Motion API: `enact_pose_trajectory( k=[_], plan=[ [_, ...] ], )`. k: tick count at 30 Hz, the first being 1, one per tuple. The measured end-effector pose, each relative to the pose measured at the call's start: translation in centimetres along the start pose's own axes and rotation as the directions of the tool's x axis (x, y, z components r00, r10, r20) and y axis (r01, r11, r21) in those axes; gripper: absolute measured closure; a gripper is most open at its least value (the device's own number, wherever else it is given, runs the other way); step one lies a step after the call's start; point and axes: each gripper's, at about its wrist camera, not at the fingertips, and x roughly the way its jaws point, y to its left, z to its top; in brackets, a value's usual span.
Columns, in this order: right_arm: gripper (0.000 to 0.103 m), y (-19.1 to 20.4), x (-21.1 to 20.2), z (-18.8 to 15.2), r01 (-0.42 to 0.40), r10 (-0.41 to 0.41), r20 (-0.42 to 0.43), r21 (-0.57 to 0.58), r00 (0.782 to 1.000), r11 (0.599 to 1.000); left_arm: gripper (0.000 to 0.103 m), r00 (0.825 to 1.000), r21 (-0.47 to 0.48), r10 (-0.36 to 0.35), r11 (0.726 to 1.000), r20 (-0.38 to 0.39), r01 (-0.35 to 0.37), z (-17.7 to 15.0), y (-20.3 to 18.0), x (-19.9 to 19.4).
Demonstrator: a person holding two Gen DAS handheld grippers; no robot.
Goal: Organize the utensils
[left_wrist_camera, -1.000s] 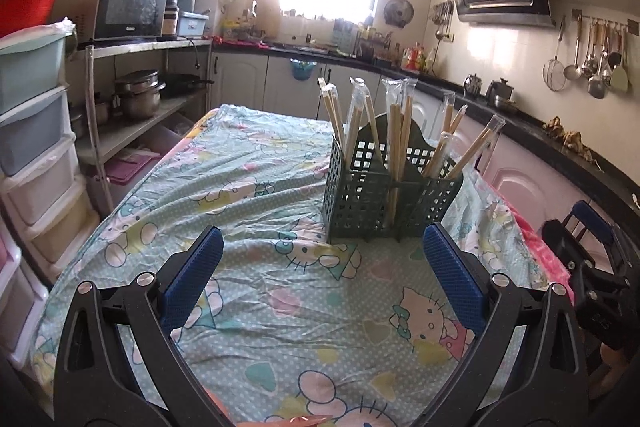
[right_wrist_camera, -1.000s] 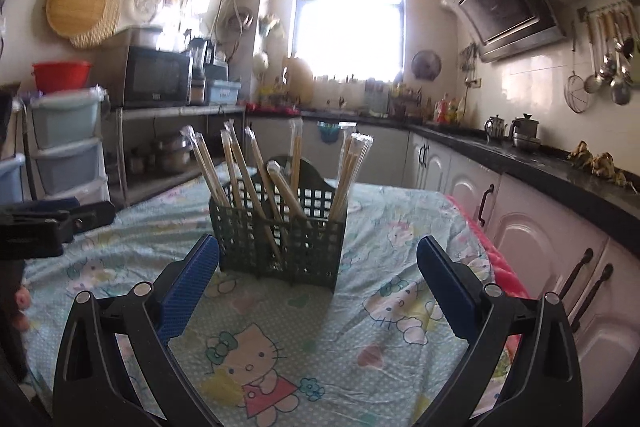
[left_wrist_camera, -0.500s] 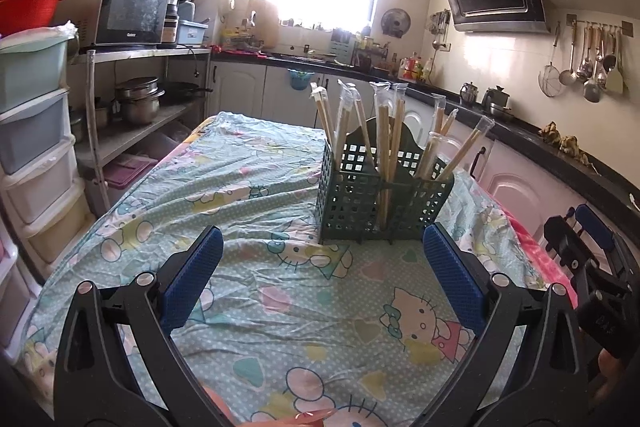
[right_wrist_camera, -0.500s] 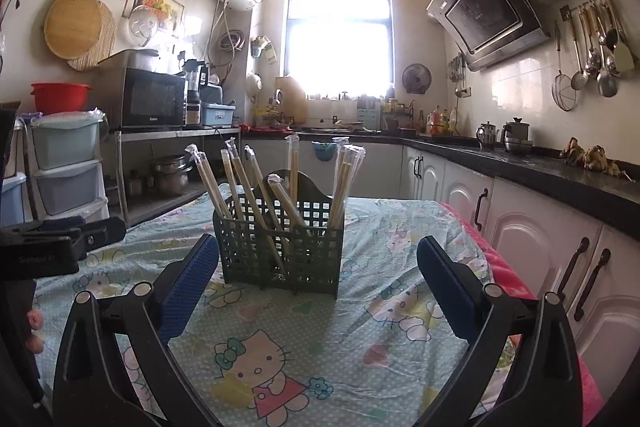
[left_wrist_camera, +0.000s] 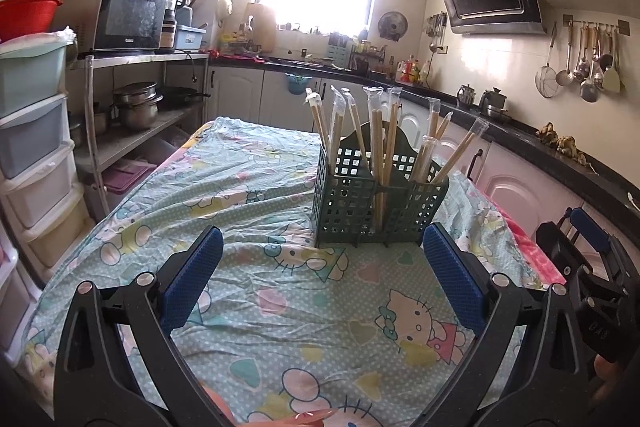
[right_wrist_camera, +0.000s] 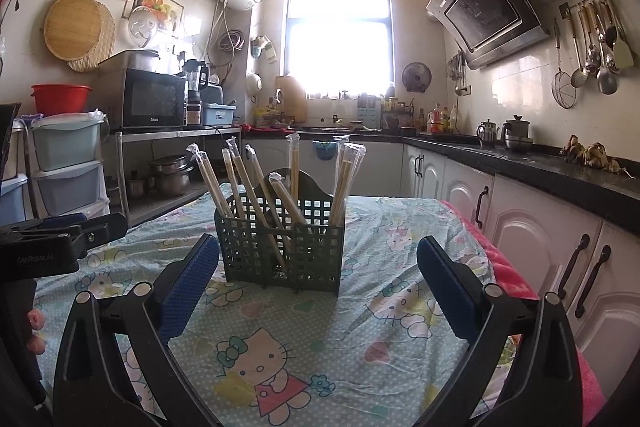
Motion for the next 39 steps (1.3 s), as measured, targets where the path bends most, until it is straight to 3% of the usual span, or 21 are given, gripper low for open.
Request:
enact_pose_trajectory(
  k=[39],
  plan=[
    [0.006, 0.35, 0.02, 0.02, -0.006, 0.006, -0.006, -0.002, 1.0, 1.0, 0.011, 1.0, 0.003, 0.007, 1.0, 0.012, -0.007, 0.2, -0.3, -0.45]
  ],
)
